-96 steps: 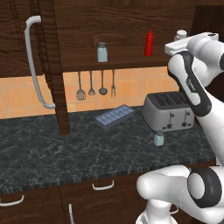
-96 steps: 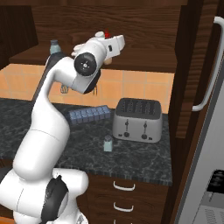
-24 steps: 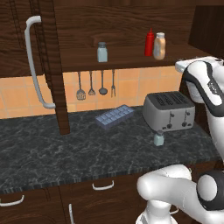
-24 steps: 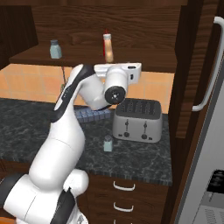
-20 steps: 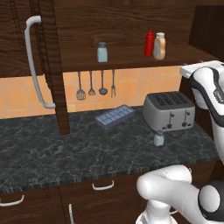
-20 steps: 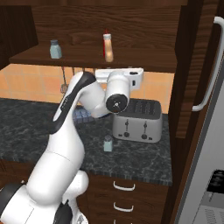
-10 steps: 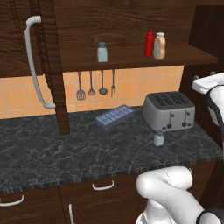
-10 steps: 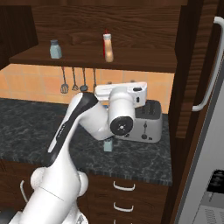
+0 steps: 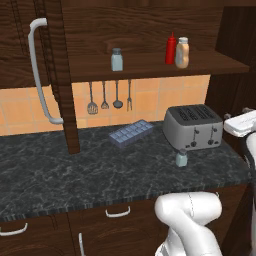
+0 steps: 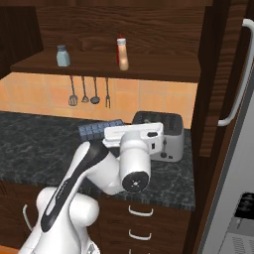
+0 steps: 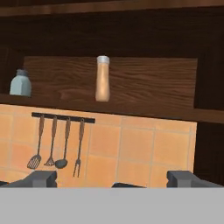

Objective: Put the shaker and condiment bottle from the counter next to their counterparts in the cabinet.

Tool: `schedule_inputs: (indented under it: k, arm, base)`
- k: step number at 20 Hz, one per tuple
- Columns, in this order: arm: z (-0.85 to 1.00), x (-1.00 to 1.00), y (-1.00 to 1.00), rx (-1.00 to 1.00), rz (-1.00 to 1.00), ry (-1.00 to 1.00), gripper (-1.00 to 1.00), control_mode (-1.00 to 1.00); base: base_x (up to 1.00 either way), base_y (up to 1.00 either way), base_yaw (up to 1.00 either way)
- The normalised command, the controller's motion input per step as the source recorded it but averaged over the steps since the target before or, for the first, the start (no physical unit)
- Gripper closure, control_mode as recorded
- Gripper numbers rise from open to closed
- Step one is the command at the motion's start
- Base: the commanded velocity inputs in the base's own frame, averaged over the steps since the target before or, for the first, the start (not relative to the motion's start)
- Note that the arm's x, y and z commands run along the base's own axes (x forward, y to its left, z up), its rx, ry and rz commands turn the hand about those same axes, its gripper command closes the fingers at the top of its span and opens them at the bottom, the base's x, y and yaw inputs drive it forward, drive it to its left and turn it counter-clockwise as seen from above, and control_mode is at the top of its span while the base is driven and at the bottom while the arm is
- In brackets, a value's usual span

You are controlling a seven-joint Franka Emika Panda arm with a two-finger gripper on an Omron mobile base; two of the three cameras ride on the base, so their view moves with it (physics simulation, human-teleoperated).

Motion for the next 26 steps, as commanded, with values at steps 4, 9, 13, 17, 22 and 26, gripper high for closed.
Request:
schedule_inputs:
  k: [4,9,13,17,22,26]
  arm:
    - [-0.71,-0.12,0.19,-0.03,-0.02,0.07,-1.00,-1.00]
    - [-0.37,0.00,0.00,-0.07,0.00,0.05,-1.00,-1.00]
    - [-0.60,0.00,0.00,-0.09,0.01,0.03,-1.00,-1.00]
    - [-0.75,0.07,0.00,-0.16,0.09,0.00,-1.00,-1.00]
    - [-0.62,0.06,0.06,-0.16,0.10,0.06,-1.00,-1.00]
    - [-0.11,0.23,0.02,-0.06,0.06,0.11,-1.00,-1.00]
  base:
    - [0.00,0.00,0.00]
    - [0.00,0.00,0.00]
    - [0.00,0.00,0.00]
    - [0.00,0.00,0.00]
    - [0.00,0.00,0.00]
    - [0.00,0.00,0.00]
